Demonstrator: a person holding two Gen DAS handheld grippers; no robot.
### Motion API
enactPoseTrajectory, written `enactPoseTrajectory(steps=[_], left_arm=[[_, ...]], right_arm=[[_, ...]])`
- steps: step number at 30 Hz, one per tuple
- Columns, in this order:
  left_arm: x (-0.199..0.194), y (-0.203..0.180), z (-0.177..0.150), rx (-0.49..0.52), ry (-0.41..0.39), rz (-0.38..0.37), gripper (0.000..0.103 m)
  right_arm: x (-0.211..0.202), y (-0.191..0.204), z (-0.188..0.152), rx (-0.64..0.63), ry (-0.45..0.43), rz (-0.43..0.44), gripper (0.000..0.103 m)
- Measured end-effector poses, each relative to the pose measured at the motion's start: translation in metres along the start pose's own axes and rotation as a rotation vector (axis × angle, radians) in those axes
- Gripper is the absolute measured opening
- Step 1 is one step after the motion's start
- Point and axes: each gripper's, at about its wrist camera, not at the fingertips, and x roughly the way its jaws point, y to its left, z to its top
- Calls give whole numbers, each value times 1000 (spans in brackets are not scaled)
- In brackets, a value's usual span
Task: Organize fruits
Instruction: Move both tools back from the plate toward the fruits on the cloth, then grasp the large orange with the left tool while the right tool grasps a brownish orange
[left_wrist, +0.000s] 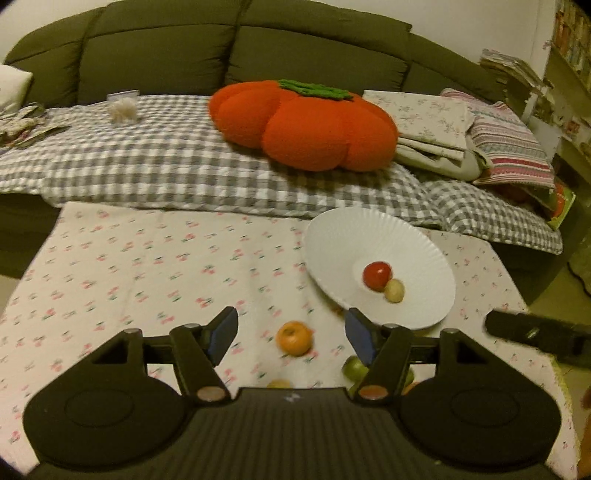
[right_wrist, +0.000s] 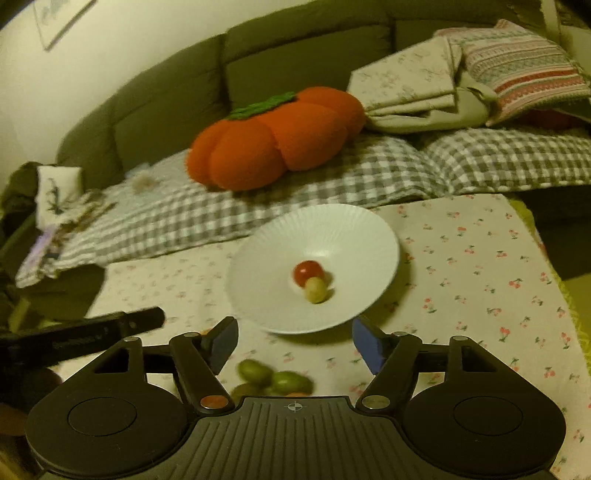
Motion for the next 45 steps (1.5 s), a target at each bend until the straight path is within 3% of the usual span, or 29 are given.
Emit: enactPoseTrajectory(steps=[5, 8, 16, 21, 31, 37, 39, 41, 45], left_arm=[[-25, 24, -15, -75, -9, 3, 73], [-29, 40, -27, -139, 17, 10, 74], [-31, 79, -48, -257, 65, 31, 74], [-23, 94, -56, -275, 95, 58, 73], [-2, 93, -67, -261, 143, 80, 71], [12, 92, -74, -257, 177, 108, 65], [17, 93, -75, -269, 186, 111, 59], [20, 93, -76, -276, 195, 111, 42], [21, 90, -78, -268, 191, 130, 39]], right_arm=[[-18, 9, 1, -18, -36, 11, 81], [-24, 4, 3, -6, -58, -13, 83], [-27, 0, -3, 57, -13, 13, 83], [-30, 7, -6, 39, -10, 27, 84], [-1, 41, -33, -142, 106, 0, 85], [13, 35, -38, -132, 140, -39, 85], [17, 33, -38, -124, 152, -47, 85], [21, 30, -38, -118, 160, -56, 85], [28, 23, -39, -108, 175, -81, 85]])
